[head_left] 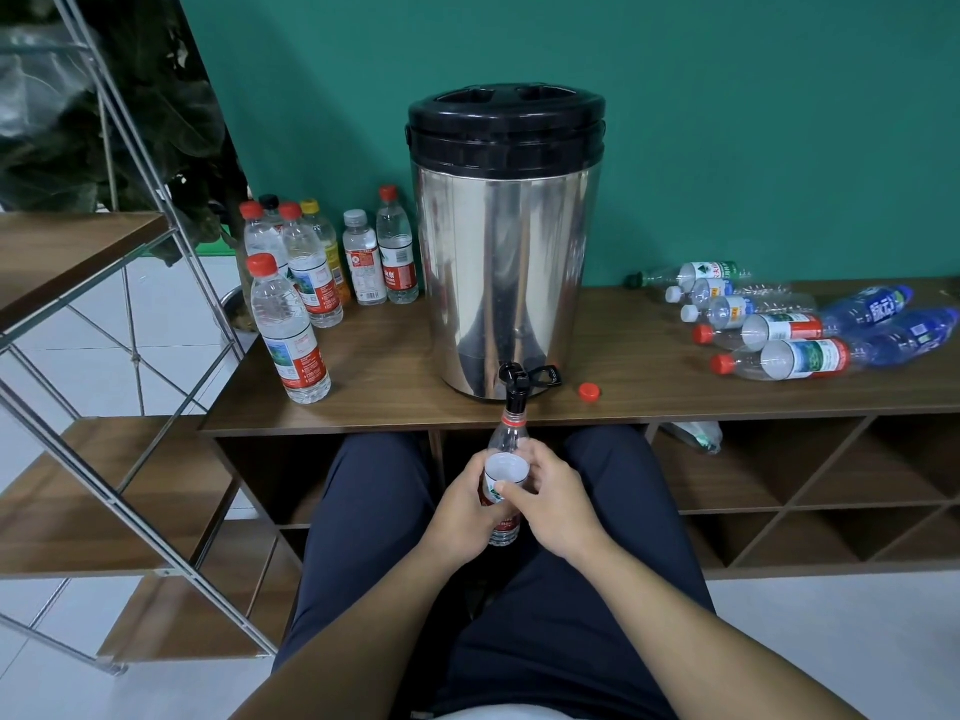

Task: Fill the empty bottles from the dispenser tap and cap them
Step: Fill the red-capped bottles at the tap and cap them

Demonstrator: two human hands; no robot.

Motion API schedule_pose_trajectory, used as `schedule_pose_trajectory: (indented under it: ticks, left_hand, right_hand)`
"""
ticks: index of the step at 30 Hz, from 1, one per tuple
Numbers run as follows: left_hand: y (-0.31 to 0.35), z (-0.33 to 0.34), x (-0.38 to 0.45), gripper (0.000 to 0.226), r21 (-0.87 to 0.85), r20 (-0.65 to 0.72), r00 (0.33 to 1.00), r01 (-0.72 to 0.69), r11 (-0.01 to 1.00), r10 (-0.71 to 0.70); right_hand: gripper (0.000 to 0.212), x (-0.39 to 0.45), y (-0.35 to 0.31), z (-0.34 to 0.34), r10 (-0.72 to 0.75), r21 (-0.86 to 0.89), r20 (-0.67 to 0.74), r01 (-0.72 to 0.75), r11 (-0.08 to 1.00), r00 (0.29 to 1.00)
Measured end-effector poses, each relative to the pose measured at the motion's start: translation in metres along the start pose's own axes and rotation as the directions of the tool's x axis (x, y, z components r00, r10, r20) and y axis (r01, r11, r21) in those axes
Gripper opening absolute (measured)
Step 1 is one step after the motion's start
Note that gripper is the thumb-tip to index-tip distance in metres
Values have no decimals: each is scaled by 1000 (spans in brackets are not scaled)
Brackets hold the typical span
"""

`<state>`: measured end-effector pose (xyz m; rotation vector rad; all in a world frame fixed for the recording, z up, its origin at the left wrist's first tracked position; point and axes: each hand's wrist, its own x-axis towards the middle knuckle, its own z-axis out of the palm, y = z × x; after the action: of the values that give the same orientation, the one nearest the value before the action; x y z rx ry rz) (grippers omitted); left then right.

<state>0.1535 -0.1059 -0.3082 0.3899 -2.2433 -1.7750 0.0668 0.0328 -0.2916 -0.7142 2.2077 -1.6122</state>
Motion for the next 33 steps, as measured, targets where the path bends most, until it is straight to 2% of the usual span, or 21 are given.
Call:
schedule_pose_trajectory:
  ticks: [22, 28, 33]
  left_hand:
    - [2, 0, 0, 64, -16, -2, 1000, -6, 1000, 6]
    - [2, 0, -1, 63, -23, -2, 1000, -9, 1000, 9]
    - [3, 1, -1, 63, -26, -5, 1000, -4, 1000, 3]
  right_hand:
    - [51, 2, 4, 0, 7, -35, -3, -7, 999, 1000]
    - [59, 3, 5, 0, 10, -20, 15, -10, 1000, 1000]
    - [56, 3, 6, 0, 9, -33, 13, -9, 999, 1000]
